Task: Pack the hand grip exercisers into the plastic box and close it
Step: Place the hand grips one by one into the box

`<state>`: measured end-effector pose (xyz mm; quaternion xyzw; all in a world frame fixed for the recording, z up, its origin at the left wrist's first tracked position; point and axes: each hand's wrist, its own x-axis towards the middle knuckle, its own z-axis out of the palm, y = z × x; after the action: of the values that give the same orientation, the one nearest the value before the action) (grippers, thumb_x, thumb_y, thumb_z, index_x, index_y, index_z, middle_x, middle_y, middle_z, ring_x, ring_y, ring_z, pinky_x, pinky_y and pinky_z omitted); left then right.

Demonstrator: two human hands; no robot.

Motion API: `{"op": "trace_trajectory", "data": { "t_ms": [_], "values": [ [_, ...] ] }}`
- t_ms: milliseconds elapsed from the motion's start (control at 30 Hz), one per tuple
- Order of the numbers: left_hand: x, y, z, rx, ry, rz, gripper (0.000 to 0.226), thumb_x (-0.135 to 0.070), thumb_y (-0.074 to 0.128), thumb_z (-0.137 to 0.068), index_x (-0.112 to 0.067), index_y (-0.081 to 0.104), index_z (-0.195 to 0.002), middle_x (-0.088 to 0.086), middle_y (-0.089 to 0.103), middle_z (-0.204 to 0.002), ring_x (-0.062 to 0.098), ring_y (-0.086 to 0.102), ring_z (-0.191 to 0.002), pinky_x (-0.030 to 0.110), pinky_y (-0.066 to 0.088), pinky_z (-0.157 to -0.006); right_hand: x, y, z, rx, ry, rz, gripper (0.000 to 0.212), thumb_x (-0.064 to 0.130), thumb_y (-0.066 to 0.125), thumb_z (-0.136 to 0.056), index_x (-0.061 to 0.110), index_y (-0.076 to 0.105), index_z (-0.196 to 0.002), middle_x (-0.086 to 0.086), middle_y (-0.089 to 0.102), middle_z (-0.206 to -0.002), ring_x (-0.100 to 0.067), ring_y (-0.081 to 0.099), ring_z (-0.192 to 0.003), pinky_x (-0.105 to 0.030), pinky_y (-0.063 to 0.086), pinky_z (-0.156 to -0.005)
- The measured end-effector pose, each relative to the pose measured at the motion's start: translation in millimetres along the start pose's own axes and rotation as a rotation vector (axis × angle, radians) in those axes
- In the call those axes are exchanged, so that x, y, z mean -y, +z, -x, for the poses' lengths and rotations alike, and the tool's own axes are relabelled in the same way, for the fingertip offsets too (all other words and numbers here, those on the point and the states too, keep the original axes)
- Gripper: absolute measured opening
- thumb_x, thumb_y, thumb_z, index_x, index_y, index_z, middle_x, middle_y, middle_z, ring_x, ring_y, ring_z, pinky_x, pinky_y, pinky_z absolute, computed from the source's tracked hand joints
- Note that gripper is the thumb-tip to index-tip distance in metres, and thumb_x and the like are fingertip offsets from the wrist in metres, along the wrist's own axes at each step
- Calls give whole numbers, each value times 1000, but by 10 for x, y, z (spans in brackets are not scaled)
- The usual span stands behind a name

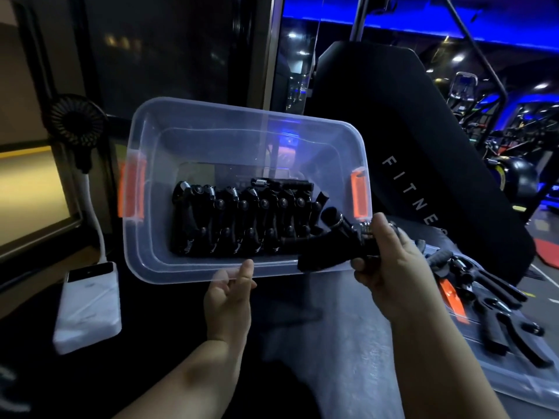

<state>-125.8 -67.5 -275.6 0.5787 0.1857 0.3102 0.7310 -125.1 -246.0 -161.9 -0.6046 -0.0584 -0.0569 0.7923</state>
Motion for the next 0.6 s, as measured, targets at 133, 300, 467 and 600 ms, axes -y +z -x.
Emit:
{"op": "trace_trajectory", "data": {
  "t_ms": [133,300,467,600],
  "values": [
    [-12,-26,-10,16,17,-39,32,-37,62,-87,-8,57,-72,-12,54,-46,-4,51,-48,22,38,-59,76,135,-24,3,-52,-55,44,52,67,-62,17,55,-84,-7,49,-76,-12,45,-44,-21,36,-41],
    [-42,-30,18,27,-26,23,30,-36,64,-86,-9,58,-76,-7,60,-60,5,56,-62,18,42,-62,-119,256,-91,-26,-57,82,26,42,64,-79,19,54,-81,-3,54,-70,-15,52,-45,-23,40,-42],
    [-57,-47,20,32,-31,28,27,-35,62,-87,-10,57,-79,-1,62,-68,10,56,-66,23,38,-63,-208,163,-150,-101,-141,288,19,37,59,-92,23,51,-80,1,55,-69,-15,60,-46,-25,36,-46],
    [-36,-43,5,30,-10,14,27,-34,63,-87,-8,58,-78,-3,60,-62,-3,56,-54,21,39,-63,-160,57,-170,-69,-229,526,4,35,59,-92,33,56,-90,0,63,-75,-17,70,-58,-35,49,-54]
  ]
}}
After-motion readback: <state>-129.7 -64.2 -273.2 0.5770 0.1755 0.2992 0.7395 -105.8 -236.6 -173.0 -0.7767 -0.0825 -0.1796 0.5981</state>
